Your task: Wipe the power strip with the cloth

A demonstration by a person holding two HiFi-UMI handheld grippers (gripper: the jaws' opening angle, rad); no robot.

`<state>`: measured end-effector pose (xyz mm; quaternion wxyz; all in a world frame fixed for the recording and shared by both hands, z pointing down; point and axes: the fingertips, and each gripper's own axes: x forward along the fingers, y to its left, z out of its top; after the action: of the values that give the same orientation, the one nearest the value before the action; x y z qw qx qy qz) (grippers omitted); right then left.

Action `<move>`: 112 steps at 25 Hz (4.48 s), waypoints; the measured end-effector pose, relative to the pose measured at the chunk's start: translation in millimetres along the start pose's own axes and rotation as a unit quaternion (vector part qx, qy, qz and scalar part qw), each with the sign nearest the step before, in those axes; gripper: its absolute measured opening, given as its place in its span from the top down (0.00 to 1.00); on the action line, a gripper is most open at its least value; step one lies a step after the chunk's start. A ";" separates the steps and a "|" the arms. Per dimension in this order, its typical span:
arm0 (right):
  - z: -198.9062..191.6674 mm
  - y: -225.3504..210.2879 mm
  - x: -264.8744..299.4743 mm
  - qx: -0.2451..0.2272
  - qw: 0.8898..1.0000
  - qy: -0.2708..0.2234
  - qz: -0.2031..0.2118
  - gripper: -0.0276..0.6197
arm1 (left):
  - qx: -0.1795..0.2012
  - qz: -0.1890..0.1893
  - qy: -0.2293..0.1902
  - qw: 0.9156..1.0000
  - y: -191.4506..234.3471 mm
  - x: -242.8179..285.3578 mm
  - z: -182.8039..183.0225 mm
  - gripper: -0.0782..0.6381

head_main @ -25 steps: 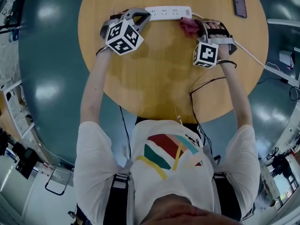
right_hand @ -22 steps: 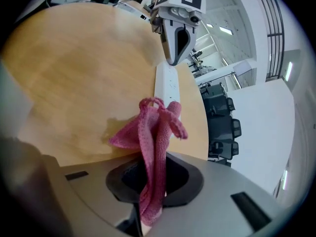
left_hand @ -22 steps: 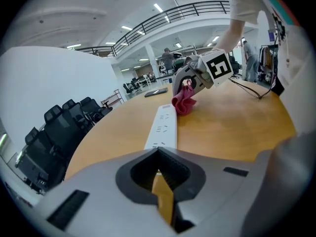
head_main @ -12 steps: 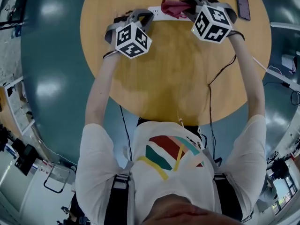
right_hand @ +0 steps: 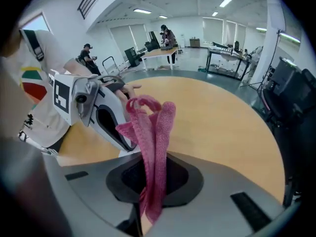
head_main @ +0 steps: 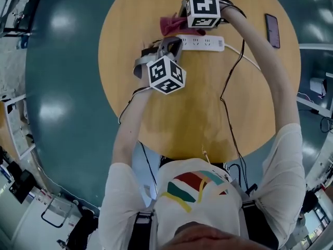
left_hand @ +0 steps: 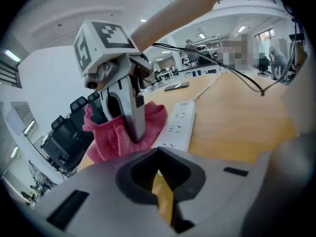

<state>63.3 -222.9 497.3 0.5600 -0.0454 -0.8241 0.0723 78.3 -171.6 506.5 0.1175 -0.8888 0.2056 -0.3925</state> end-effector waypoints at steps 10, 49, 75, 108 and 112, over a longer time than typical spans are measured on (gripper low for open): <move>5.7 1.3 17.5 0.007 0.998 0.026 0.052 0.90 | 0.014 0.020 0.037 0.999 4.9 0.3 -4.3 0.84; -167.0 51.4 -45.1 0.355 0.925 -0.075 -0.113 0.90 | 0.043 0.034 0.094 0.994 -0.9 4.8 -4.7 0.84; -123.4 148.3 -6.9 0.616 0.721 -0.241 -0.208 0.90 | 0.092 0.014 0.112 0.989 -19.9 -10.7 -13.2 0.84; 62.9 64.9 40.1 -0.441 0.874 0.159 0.128 0.90 | -0.261 0.000 0.044 0.964 -28.1 -1.7 31.0 0.84; 56.8 58.2 36.2 -0.491 0.837 0.181 0.162 0.90 | -0.280 -0.019 0.043 0.959 -15.3 1.1 29.5 0.84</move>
<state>-3.2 -163.8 500.0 0.5833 -0.4595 -0.6164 -0.2620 105.1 -157.1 493.3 -0.1523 -0.8721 0.2950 -0.3594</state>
